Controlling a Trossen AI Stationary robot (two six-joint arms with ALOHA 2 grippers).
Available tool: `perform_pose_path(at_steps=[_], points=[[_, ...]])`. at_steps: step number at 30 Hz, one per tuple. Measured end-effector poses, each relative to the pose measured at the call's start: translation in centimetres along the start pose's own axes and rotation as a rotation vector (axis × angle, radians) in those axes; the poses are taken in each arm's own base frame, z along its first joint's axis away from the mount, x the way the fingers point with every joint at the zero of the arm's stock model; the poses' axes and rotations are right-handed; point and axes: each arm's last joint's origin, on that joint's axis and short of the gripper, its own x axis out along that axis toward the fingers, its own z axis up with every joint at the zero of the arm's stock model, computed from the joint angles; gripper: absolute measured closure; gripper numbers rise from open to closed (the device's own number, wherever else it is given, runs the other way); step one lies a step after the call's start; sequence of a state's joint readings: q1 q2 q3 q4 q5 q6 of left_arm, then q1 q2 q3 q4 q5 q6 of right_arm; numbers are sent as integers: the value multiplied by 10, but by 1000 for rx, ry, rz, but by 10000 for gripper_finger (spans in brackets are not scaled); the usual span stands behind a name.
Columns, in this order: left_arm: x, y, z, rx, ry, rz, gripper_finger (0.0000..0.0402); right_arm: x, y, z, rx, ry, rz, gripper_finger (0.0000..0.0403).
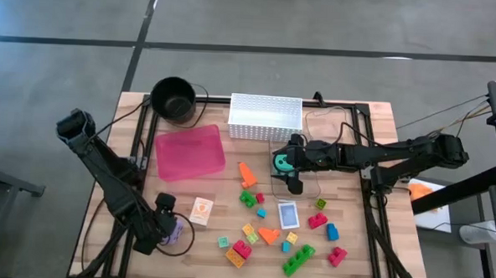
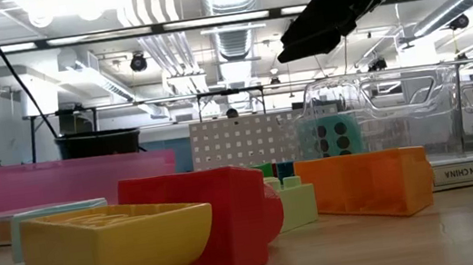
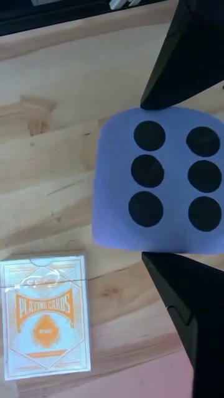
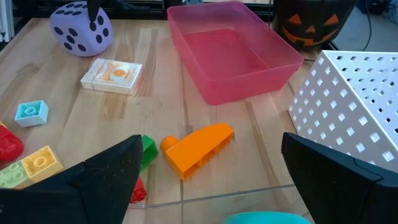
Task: Pick & Place Toys
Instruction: Put the purple dice into the left transparent bin
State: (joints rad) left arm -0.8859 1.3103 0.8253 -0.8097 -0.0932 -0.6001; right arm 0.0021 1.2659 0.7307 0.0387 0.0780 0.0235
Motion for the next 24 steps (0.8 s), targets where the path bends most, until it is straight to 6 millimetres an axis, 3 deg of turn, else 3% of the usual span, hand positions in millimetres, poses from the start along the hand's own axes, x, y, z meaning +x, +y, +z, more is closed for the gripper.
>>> perform_pose_path(at_steps=[13,24], points=[[-8,-1,2,8,-16,8,16,0,0,0,0,1,0,25],[7,-1,0,6,3,28,16,0,0,0,0,1,0,25]])
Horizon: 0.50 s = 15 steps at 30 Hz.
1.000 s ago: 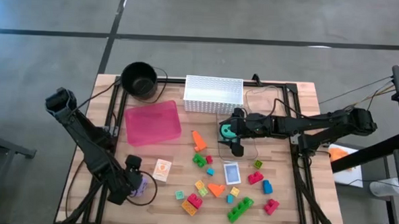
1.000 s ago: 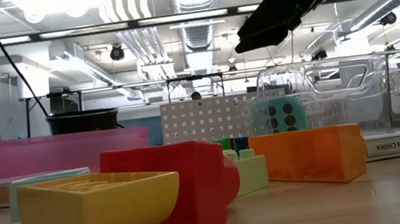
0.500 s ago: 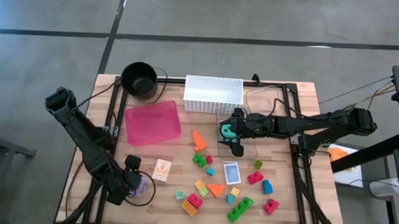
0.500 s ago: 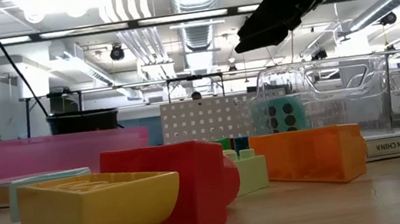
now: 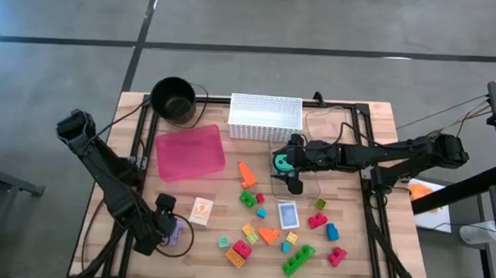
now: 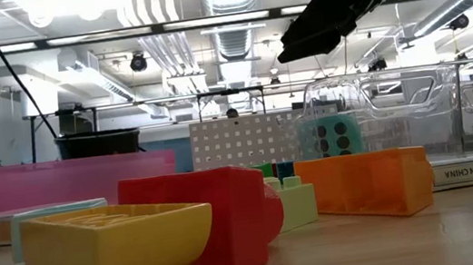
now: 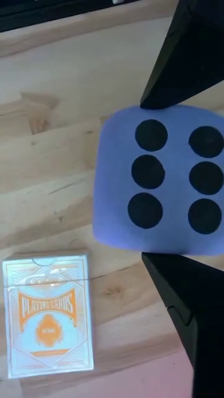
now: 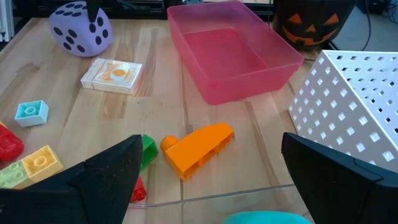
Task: Pick & Place Toys
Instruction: Put the purple dice into the left transparent bin
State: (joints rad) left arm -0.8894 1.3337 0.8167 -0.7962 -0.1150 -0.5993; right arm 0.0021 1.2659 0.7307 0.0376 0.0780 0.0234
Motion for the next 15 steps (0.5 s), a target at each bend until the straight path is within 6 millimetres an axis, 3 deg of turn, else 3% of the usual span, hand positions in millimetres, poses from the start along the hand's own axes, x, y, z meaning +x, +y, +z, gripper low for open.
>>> perform_pose_path(at_steps=[15], points=[[14,3,-8,-29,-14,-13,16,0,0,0,0,2,0,25]])
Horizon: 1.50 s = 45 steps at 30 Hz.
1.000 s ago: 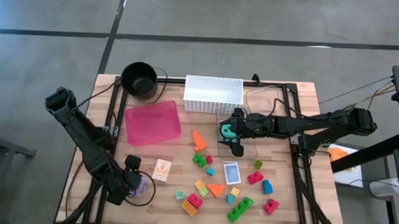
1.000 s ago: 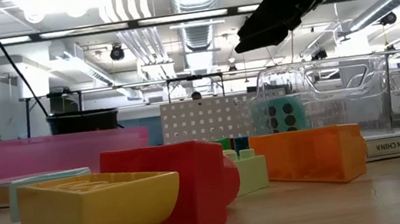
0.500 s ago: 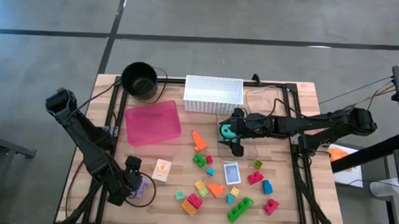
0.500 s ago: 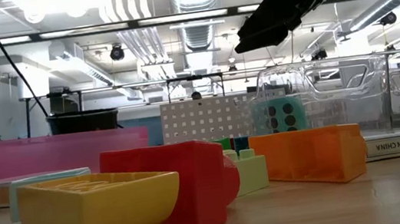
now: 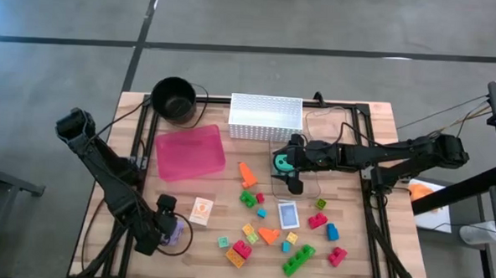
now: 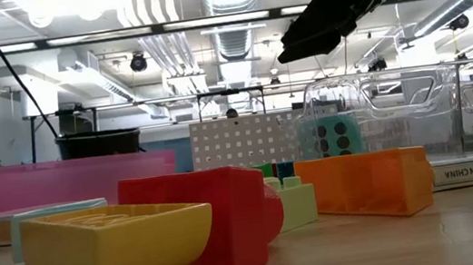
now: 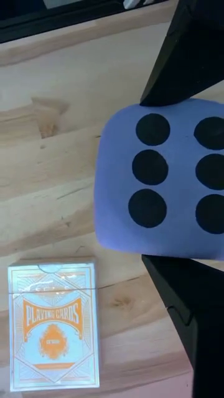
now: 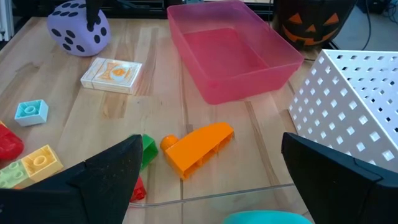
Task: Pick & Place Toys
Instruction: Put the purple dice into the left transparent bin
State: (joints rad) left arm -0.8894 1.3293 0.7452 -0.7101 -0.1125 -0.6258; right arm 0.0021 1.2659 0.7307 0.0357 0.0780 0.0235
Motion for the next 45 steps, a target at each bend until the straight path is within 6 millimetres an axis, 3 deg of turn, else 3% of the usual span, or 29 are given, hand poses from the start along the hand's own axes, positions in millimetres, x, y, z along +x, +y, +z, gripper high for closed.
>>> perform_pose_path(at_steps=[9,28,36,45], points=[[-2,0,0,-4,-9,0,16,0,0,0,0,1,0,25],[-28,7,10,7,-172,153,16,0,0,0,0,1,0,25],[-36,13,26,-56,-363,310,16,0,0,0,0,1,0,25],[-42,40,59,-89,-602,563,16,0,0,1,1,-5,0,25]])
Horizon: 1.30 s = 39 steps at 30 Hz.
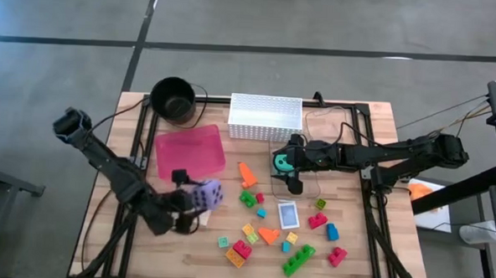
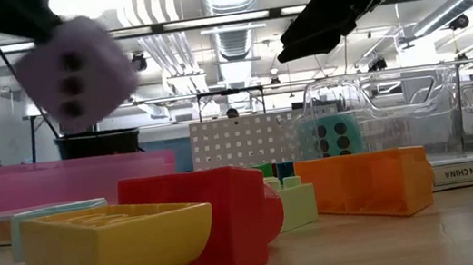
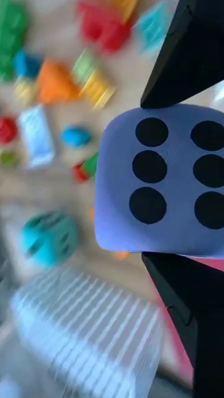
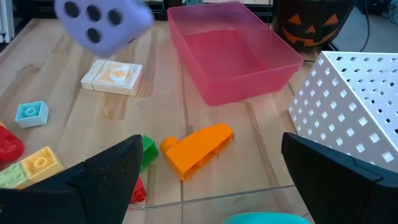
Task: Pick & Place Toys
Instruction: Put the purple dice into the left transparent bin
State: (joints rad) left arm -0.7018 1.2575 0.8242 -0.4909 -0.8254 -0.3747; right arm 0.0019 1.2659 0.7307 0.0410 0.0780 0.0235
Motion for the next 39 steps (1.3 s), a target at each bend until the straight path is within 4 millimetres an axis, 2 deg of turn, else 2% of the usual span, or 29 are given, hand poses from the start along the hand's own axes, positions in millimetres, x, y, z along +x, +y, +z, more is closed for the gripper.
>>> perform_pose_path(at_steps=[6,10,15,20,24,32,39], points=[[29,29,25,-48,-76,81,16,0,0,0,-39,-1,0,25],[49,53,36,-69,-99,30,16,0,0,0,-111,-1,0,25],[71,83,42,-82,-209,-66,16,0,0,0,-146,-3,0,25],[82,104,41,-74,-340,-101,16,0,0,0,-149,-3,0,25],[87,110,38,-88,-376,-76,16,0,0,0,-170,-5,-1,25],[115,100,37,-4,-393,-56,16,0,0,7,-179,-70,-5,25],[124,101,37,-16,-415,-35,16,1,0,7,-175,-80,-5,25]])
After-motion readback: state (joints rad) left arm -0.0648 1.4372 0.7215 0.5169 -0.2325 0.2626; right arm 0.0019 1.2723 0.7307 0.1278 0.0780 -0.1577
